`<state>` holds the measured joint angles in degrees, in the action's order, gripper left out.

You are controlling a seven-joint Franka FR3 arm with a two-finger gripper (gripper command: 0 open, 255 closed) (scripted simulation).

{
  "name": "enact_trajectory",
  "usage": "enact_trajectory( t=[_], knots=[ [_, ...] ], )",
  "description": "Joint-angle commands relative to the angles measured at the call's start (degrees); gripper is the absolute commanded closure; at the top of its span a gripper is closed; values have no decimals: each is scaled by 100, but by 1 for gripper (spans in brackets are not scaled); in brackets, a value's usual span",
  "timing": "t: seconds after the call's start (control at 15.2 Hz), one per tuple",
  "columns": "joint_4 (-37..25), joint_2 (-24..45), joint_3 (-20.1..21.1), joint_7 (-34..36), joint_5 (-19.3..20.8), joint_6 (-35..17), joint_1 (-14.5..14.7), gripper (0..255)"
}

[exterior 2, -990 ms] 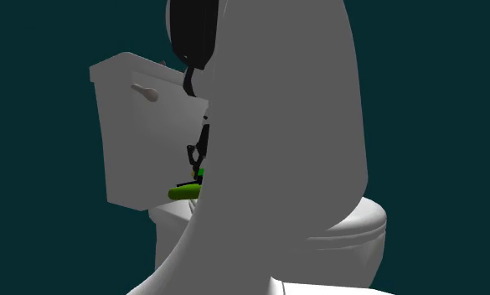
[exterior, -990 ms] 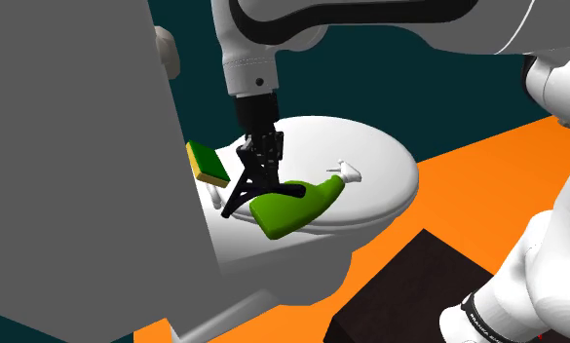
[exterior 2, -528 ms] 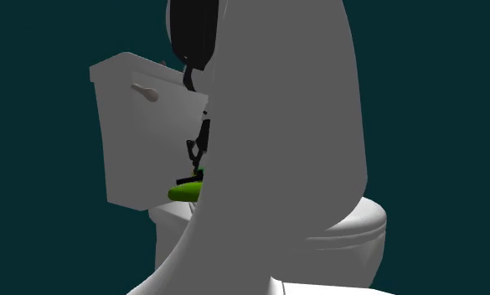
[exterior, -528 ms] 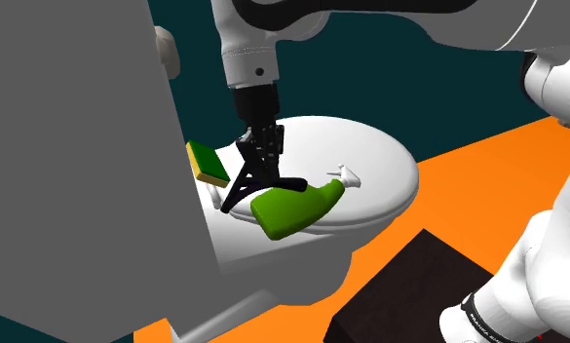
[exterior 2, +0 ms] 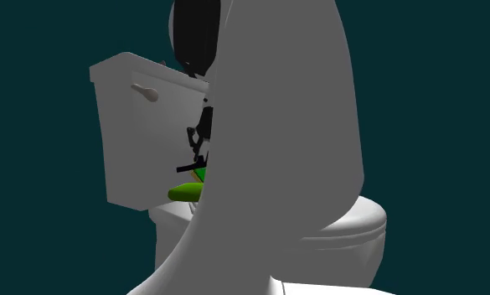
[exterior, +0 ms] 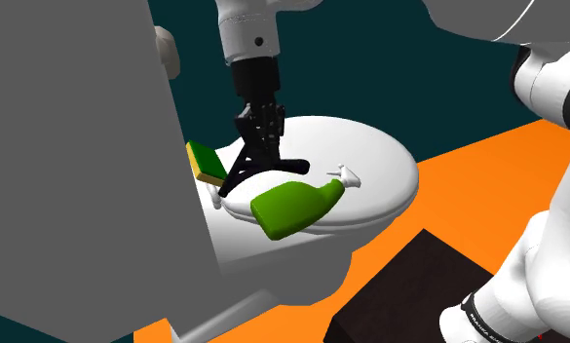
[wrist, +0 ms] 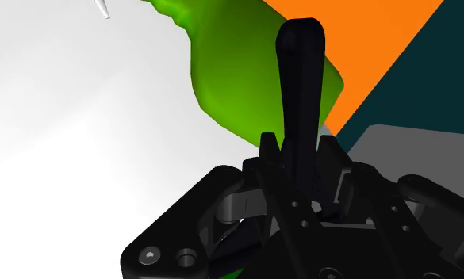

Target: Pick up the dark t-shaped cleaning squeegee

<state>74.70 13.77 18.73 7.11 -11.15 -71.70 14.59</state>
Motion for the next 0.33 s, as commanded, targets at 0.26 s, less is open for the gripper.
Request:
enact_trajectory(
  t=[0.26],
  knots=[
    [-563,158,19,126,14,396,38,255]
  ],
)
